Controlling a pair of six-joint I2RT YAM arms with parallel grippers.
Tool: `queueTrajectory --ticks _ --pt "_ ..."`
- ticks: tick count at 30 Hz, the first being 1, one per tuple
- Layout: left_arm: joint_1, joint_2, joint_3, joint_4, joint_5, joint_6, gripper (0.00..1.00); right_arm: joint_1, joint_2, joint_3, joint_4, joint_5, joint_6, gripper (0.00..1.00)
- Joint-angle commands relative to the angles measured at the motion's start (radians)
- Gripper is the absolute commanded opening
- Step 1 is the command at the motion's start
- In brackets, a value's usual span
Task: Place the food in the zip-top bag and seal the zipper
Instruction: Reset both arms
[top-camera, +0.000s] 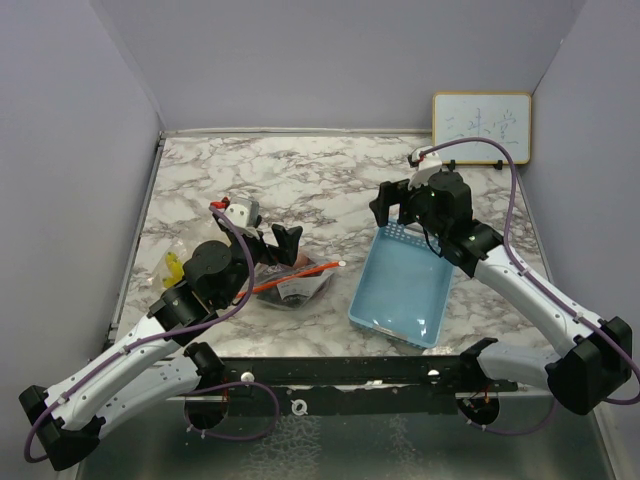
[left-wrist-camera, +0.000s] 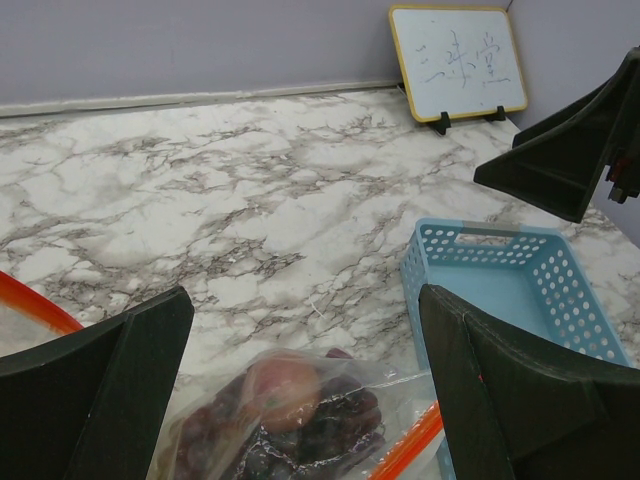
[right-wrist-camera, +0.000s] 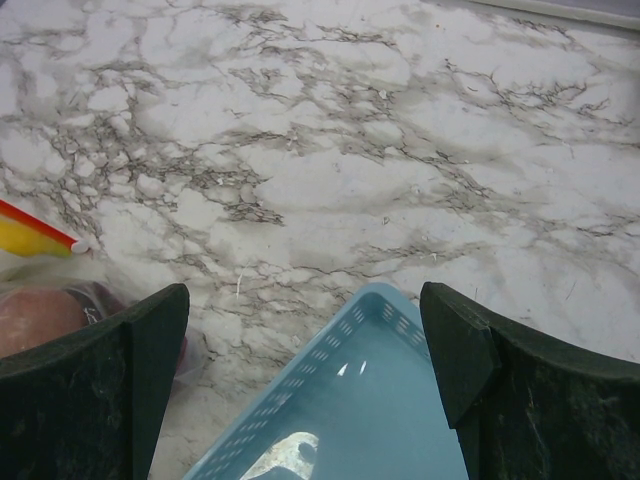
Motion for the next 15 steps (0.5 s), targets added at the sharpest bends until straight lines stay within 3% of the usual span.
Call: queueTrajectory --ticks 1,15 --pt "0.004 -0.015 -0.001 0.010 0.005 0.003 0.99 -0.001 -0.008 -0.004 0.016 0.011 -0.002 0.99" --pt "0.004 -0.020 -0.008 0.010 0.002 0.003 0.99 -0.001 -0.005 -0.005 0.016 0.006 -0.003 0.99"
